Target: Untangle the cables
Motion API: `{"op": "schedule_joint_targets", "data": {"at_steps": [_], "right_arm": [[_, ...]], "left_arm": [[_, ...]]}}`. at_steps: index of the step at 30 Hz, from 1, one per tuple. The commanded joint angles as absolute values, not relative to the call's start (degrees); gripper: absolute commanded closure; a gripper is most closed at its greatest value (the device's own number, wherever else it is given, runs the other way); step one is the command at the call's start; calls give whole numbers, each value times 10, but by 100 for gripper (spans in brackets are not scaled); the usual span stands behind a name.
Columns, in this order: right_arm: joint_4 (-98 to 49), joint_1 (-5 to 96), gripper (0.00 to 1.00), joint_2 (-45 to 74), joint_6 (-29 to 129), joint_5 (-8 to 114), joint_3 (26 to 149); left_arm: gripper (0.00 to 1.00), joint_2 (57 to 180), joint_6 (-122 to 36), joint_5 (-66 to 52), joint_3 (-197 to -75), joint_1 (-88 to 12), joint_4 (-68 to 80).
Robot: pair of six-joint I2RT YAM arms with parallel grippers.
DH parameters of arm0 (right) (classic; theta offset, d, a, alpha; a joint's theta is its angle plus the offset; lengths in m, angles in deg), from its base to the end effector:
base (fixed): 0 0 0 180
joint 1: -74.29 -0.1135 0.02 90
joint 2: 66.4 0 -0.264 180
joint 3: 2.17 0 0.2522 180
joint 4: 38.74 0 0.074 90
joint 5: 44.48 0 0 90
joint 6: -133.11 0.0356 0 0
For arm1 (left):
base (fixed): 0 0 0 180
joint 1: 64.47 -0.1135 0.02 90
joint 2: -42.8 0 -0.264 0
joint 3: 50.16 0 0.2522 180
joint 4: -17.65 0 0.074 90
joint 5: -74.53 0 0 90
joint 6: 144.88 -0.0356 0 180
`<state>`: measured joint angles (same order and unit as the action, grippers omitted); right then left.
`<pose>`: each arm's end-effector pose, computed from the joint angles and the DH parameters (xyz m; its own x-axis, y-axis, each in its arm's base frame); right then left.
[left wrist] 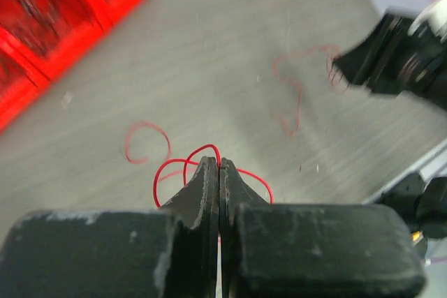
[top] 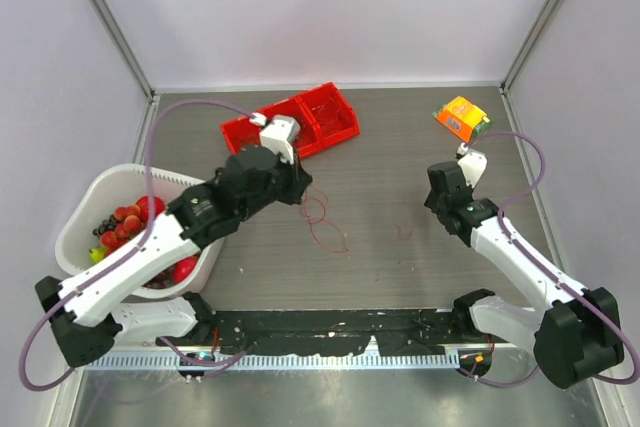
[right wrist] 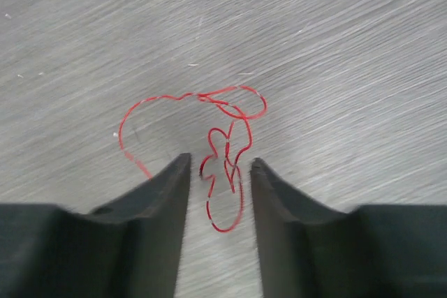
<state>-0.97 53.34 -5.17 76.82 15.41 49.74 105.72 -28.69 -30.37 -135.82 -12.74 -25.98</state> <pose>0.2055 0.0595 0.2273 -0.5636 0.2983 -0.7703 0.3877 0.9190 0.0722 0.1519 -0.1778 0.4074 -0.4674 -0.0962 -0.8788 0.4498 0.8299 -0.3301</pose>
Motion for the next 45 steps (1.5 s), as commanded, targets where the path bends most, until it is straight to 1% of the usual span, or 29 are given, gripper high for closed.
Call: {"op": "schedule_joint_targets", "data": {"at_steps": [1, 2, 3, 5, 8, 11, 12, 14, 17, 18, 20, 22, 24, 25, 26, 28, 29, 31, 32, 36, 39, 41, 44, 45], "right_arm": [[54, 543, 42, -52, 720, 163, 555], [57, 544, 35, -57, 716, 175, 565], [56, 543, 33, -58, 700, 203, 571], [60, 539, 25, -64, 678, 243, 584], [77, 513, 24, -64, 661, 255, 610], [82, 455, 23, -63, 660, 264, 623], [72, 432, 23, -62, 660, 285, 619], [37, 409, 23, -49, 665, 373, 611], [-13, 386, 23, -16, 720, 431, 597], [-33, 384, 22, -14, 732, 480, 581], [-89, 383, 22, -10, 764, 512, 551], [-155, 384, 20, -6, 790, 544, 531], [-191, 382, 20, 13, 798, 574, 520], [-199, 383, 20, 30, 798, 586, 518], [-214, 379, 19, 46, 800, 598, 517], [-229, 376, 19, 70, 802, 606, 518], [-235, 370, 20, 76, 802, 607, 520], [-244, 362, 19, 100, 802, 598, 530], [-245, 361, 19, 116, 806, 596, 534], [-246, 356, 19, 163, 841, 570, 552], [-262, 356, 19, 184, 905, 534, 557], [-274, 354, 19, 199, 934, 536, 562], [-253, 345, 19, 229, 960, 477, 590], [-227, 344, 20, 245, 965, 470, 596]], "left_arm": [[100, 1084, -217, -250, -1283, -128, -170], [100, 1091, -215, -252, -1270, -128, -164], [100, 1106, -215, -254, -1258, -130, -155], [100, 1128, -215, -254, -1245, -137, -146], [100, 1161, -210, -237, -1233, -152, -127], [100, 1198, -207, -218, -1218, -174, -104], [100, 1211, -203, -208, -1213, -183, -99], [100, 1243, -193, -176, -1208, -202, -93], [100, 1278, -183, -130, -1209, -221, -92], [96, 1286, -182, -127, -1208, -224, -95], [80, 1293, -181, -128, -1204, -225, -101], [62, 1287, -175, -128, -1197, -225, -99], [49, 1274, -170, -132, -1186, -225, -97], [45, 1267, -169, -132, -1182, -225, -97], [40, 1256, -167, -133, -1178, -225, -98], [34, 1235, -165, -134, -1177, -225, -110], [27, 1223, -165, -135, -1178, -225, -119], [4, 1195, -166, -141, -1176, -225, -139], [0, 1180, -166, -142, -1175, -225, -150], [0, 1098, -165, -146, -1164, -225, -189], [0, 1024, -164, -139, -1156, -225, -219], [0, 972, -166, -139, -1151, -225, -246], [0, 894, -165, -150, -1145, -225, -287], [0, 869, -164, -149, -1145, -225, -302]]}}
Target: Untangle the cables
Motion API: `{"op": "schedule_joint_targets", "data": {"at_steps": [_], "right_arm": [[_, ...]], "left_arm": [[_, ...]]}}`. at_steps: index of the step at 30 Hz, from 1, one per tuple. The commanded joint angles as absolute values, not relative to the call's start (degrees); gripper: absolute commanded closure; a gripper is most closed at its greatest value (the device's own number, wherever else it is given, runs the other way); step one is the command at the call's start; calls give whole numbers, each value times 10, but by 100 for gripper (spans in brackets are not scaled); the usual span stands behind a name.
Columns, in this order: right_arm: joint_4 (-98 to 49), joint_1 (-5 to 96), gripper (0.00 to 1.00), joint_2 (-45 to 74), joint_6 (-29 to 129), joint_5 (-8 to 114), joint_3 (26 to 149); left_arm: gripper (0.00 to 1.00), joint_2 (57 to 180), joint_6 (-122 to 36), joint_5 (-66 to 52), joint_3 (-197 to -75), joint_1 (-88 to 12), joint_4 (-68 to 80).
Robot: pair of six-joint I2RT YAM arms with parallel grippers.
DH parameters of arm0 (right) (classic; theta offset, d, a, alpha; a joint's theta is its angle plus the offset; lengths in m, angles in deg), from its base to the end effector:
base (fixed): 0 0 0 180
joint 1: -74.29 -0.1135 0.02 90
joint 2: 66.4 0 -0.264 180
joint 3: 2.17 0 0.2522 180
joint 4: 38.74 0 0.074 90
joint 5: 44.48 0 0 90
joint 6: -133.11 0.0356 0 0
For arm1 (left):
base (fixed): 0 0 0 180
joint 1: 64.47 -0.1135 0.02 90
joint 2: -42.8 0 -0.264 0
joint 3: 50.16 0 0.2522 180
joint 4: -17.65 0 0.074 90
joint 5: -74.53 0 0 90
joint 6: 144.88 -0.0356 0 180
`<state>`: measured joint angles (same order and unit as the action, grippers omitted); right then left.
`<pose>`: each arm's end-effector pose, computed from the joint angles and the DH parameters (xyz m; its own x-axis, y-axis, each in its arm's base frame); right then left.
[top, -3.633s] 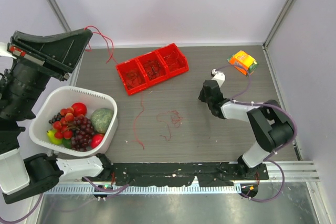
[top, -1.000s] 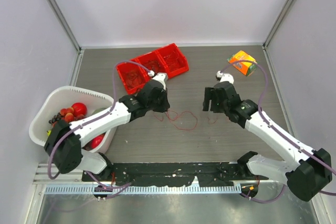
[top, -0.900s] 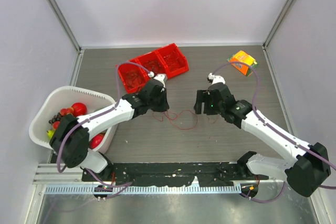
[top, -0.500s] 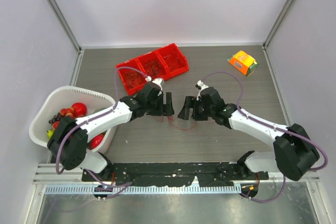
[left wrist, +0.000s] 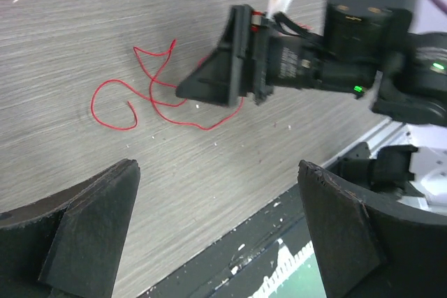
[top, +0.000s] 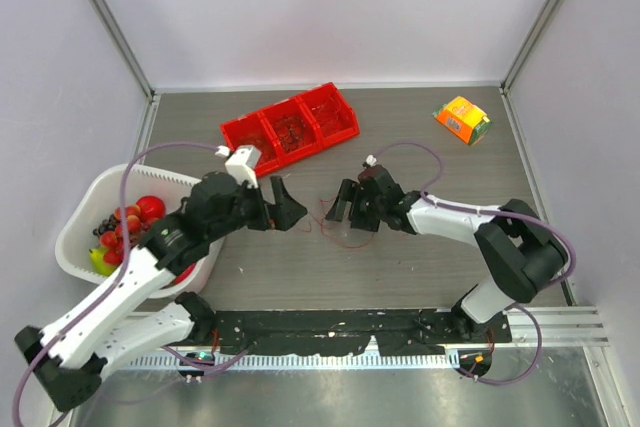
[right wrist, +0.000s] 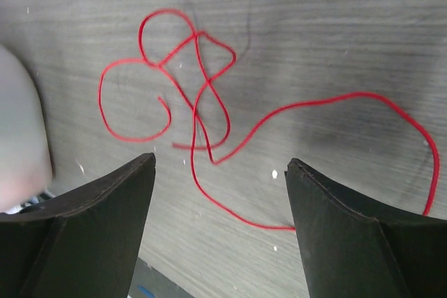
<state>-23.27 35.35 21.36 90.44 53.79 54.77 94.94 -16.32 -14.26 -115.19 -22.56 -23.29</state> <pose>0.2315 0.1936 0.1691 -0.8952 0.2121 -0.3919 -0.0606 0.8134 0.5785 0.1487 -0.1345 0.3267 -0.6986 -0.2104 -0.6839 0.3149 0.7679 -0.5579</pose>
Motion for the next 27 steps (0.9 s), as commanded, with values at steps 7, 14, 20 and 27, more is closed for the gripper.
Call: {"op": "schedule_joint_targets", "data": {"at_steps": [7, 14, 20, 27], "right_arm": [[-130, 299, 38, 320, 933, 310, 704], [-29, 242, 53, 387, 894, 208, 793], [8, 213, 80, 399, 890, 148, 805], [3, 213, 99, 366, 792, 189, 816]], "left_arm": [[0, 751, -160, -149, -1171, -225, -381], [0, 696, -181, -192, -1213, -225, -449], [0, 669, -202, -221, -1222, -225, -483], [0, 654, -183, -195, -1187, -225, -453]]}}
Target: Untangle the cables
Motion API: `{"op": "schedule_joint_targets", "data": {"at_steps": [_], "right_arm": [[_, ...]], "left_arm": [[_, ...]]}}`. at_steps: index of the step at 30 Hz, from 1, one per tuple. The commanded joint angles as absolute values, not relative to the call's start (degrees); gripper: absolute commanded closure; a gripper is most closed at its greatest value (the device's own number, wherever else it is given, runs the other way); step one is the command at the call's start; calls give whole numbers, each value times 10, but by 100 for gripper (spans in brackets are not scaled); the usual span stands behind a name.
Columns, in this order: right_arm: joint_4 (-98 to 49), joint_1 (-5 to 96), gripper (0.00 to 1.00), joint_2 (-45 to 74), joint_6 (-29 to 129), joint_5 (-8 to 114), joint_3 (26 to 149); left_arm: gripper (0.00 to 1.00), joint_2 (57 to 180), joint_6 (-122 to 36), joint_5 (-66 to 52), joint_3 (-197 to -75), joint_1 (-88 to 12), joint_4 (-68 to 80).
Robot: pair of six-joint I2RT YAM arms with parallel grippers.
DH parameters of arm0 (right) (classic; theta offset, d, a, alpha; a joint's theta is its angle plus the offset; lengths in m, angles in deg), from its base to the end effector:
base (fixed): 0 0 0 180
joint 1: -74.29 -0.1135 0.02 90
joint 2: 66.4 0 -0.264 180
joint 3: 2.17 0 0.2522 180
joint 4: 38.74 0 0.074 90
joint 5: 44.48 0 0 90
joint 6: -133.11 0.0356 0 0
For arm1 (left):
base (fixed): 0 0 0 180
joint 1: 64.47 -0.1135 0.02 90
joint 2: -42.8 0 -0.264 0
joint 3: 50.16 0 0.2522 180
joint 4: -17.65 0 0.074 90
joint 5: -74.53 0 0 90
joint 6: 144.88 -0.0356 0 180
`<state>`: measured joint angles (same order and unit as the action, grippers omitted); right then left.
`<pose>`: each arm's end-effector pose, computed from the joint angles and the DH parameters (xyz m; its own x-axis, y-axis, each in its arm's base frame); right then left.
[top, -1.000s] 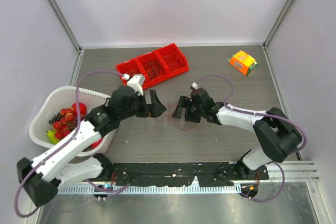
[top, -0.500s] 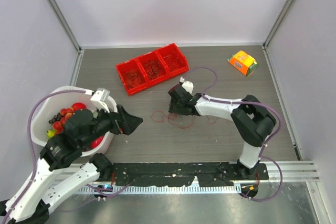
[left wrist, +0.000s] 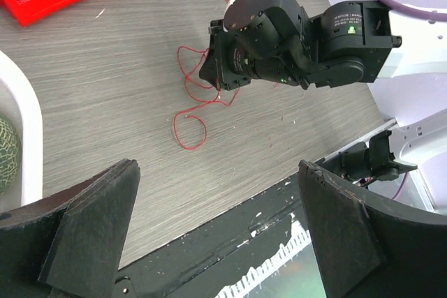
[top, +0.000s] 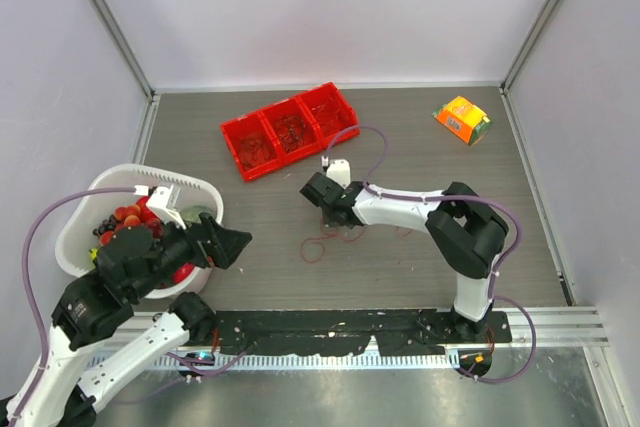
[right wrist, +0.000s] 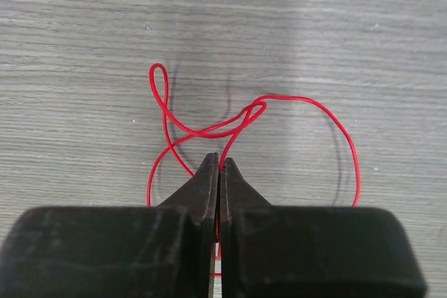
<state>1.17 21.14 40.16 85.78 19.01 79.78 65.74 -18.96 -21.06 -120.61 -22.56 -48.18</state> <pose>0.2347 0.2866 0.1660 -0.8054 -0.0633 -0.5894 -0.0749 0.9972 -0.0047 0.0404 -0.0316 0.3680 -0.5391 -0.3007 -0.7868 0.3454 0.7730 -0.5321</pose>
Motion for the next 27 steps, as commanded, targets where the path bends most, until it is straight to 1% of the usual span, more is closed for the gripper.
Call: {"op": "schedule_joint_targets", "data": {"at_steps": [1, 3, 5, 6, 7, 8, 10, 13, 16, 18, 20, 22, 25, 27], "right_arm": [[-18, 214, 99, 341, 773, 218, 809], [-46, 223, 99, 303, 762, 270, 788], [-76, 247, 99, 269, 770, 356, 768], [-89, 266, 99, 260, 774, 416, 756], [-104, 274, 99, 245, 783, 440, 752], [-114, 291, 99, 239, 792, 505, 746], [-131, 311, 99, 222, 805, 579, 741], [-141, 331, 99, 203, 817, 663, 744], [-144, 342, 99, 184, 817, 754, 750], [-130, 345, 99, 181, 813, 796, 759], [-128, 345, 99, 180, 817, 828, 763], [-129, 346, 99, 175, 832, 846, 762], [-156, 346, 99, 169, 882, 866, 747], [-190, 348, 99, 161, 918, 876, 730]], "left_arm": [[1, 658, -172, -171, -1169, -225, -431], [0, 681, -150, -110, -1131, -225, -384], [0, 708, -138, -56, -1094, -225, -322], [0, 726, -133, -40, -1075, -225, -288], [0, 736, -132, -31, -1059, -225, -256], [0, 741, -133, -30, -1045, -225, -219], [0, 741, -144, -38, -1020, -225, -149], [0, 736, -173, -60, -996, -225, -67], [1, 752, -201, -55, -997, -225, -9], [2, 772, -221, -36, -1002, -225, 15], [8, 799, -239, -17, -1013, -225, 25], [11, 827, -259, -2, -1027, -225, 26], [13, 859, -282, 9, -1038, -222, 20], [18, 870, -297, 4, -1039, -214, 19]]}}
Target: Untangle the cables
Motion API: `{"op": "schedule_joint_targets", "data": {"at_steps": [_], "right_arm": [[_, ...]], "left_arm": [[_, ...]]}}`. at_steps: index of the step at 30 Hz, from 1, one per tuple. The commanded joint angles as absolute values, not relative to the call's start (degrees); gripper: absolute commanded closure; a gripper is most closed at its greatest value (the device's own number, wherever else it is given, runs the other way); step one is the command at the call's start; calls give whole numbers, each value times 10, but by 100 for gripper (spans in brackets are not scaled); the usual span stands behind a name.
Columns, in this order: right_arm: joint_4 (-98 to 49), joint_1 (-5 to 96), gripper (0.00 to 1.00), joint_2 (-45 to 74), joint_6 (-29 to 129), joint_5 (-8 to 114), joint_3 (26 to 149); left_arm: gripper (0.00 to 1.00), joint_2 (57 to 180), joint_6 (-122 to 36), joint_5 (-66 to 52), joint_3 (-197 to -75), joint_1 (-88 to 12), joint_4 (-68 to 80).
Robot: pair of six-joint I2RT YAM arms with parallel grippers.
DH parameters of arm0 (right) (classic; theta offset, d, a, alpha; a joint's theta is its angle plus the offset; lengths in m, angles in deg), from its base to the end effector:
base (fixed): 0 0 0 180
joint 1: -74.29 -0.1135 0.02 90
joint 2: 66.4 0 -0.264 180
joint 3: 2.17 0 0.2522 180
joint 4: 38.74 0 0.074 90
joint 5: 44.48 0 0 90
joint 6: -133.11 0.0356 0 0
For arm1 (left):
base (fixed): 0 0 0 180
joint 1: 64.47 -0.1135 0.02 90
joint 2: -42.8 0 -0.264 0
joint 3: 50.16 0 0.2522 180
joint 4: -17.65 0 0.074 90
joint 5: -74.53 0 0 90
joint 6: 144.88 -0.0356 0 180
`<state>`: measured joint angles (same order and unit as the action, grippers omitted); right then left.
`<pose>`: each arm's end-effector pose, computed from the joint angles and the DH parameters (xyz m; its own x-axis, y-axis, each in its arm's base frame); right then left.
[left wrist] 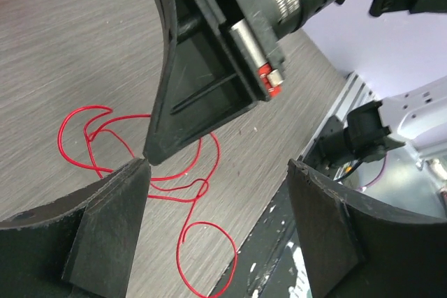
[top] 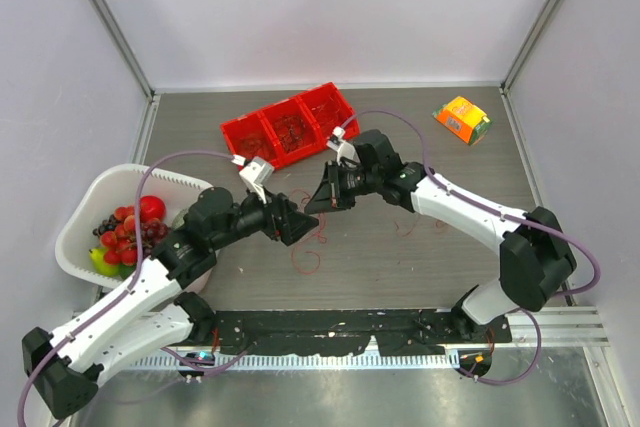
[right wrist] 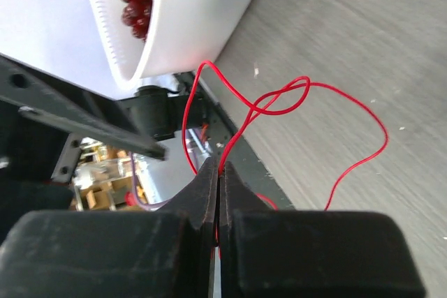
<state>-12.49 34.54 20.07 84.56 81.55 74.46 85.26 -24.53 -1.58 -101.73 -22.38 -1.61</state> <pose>0.2444 0.2305 0.2733 -0.9237 -0.0719 -0.3763 -0.3617 0.4876 0.7946 0.1287 -0.1277 0.3125 -0.5302 -0.1820 -0.8281 0.6468 0.5447 -0.5339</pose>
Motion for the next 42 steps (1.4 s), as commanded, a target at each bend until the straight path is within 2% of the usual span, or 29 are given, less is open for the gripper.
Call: {"op": "schedule_joint_targets", "data": {"at_steps": [1, 10, 17, 21, 24, 25, 26, 29, 30, 31, 32, 34, 35, 37, 42], "right_arm": [[-211, 349, 99, 158, 928, 880, 726], [-358, 364, 99, 145, 1071, 914, 673], [-384, 365, 99, 145, 1102, 908, 670], [-426, 365, 99, 146, 1143, 912, 657], [-435, 365, 99, 147, 1155, 914, 654], [-441, 365, 99, 148, 1160, 916, 652], [-447, 365, 99, 148, 1162, 917, 649], [-444, 366, 99, 145, 1140, 919, 646], [-401, 368, 99, 145, 1121, 915, 649], [-365, 371, 94, 145, 1068, 910, 661], [-312, 377, 76, 144, 1044, 901, 663], [-254, 383, 54, 140, 964, 899, 665], [-221, 385, 48, 136, 923, 897, 664], [-170, 390, 38, 116, 866, 876, 654], [-64, 399, 28, 38, 813, 755, 641]], "left_arm": [[21, 875, -303, -3, -1041, -212, 13], [32, 912, -276, 10, -1015, -209, 29], [41, 933, -274, 23, -1015, -204, 29], [54, 945, -275, 35, -1022, -204, 28], [71, 947, -274, 44, -1024, -204, 23], [83, 946, -273, 40, -1023, -204, 21], [99, 943, -270, 33, -1022, -204, 18], [100, 936, -258, 29, -1016, -204, 9], [100, 934, -249, 26, -1015, -204, 6], [100, 930, -239, 24, -1013, -204, 3], [100, 927, -230, 23, -1008, -204, 2], [100, 920, -211, 23, -1000, -204, -2], [100, 917, -203, 24, -997, -204, -4], [100, 915, -185, 24, -993, -205, -18], [100, 894, -169, 8, -978, -205, -31]]}}
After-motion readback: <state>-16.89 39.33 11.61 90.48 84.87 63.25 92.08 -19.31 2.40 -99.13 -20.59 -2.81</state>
